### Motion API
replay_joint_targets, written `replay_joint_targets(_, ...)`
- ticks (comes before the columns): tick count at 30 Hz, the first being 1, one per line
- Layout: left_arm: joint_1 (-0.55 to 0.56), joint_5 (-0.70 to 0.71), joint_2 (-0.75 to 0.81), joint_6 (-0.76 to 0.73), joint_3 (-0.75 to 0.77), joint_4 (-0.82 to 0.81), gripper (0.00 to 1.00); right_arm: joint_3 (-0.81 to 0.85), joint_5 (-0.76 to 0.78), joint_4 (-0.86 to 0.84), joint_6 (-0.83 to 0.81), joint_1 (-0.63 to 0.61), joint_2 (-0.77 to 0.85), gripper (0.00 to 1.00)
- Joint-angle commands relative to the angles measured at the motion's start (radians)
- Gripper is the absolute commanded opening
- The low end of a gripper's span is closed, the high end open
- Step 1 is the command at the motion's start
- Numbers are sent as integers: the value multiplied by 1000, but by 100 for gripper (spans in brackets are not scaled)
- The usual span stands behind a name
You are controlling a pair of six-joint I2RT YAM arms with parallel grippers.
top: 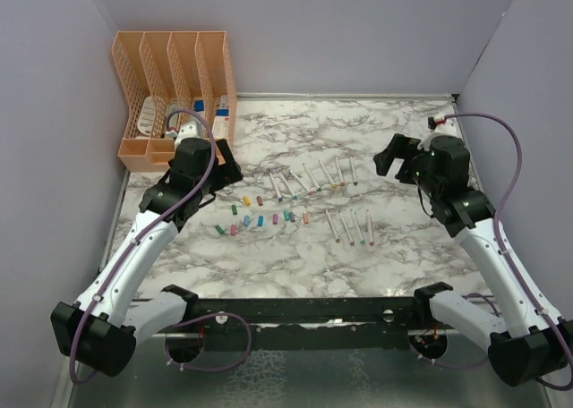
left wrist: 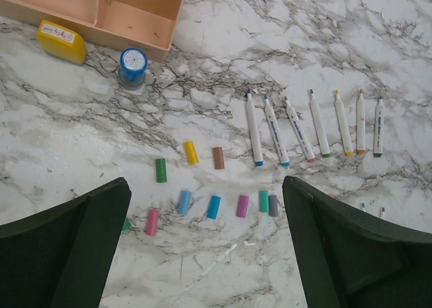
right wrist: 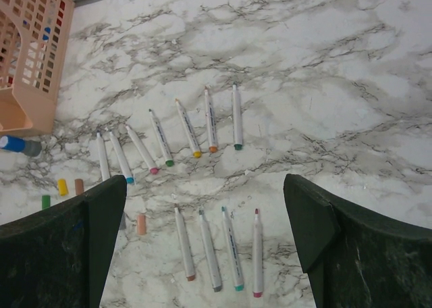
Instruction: Open the pen caps
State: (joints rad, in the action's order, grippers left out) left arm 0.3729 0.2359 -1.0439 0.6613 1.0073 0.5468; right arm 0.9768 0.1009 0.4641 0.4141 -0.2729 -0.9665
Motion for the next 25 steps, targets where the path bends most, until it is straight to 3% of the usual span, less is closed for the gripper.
replay_joint_targets(1,-6,-3,25,13,-4,-24,99,24,106,48,44,5,16,99)
replay_joint_targets(12,-6,190,215,98,-50,35,99,-11,609,230,364,4,194,99)
replay_joint_targets(16,-6,239,288,113,-66,50,99,-6,664,274,398,4,239,99)
replay_joint_targets(25,-5,233,323,116,-73,61,99,-5,616,269,391,5,247,99)
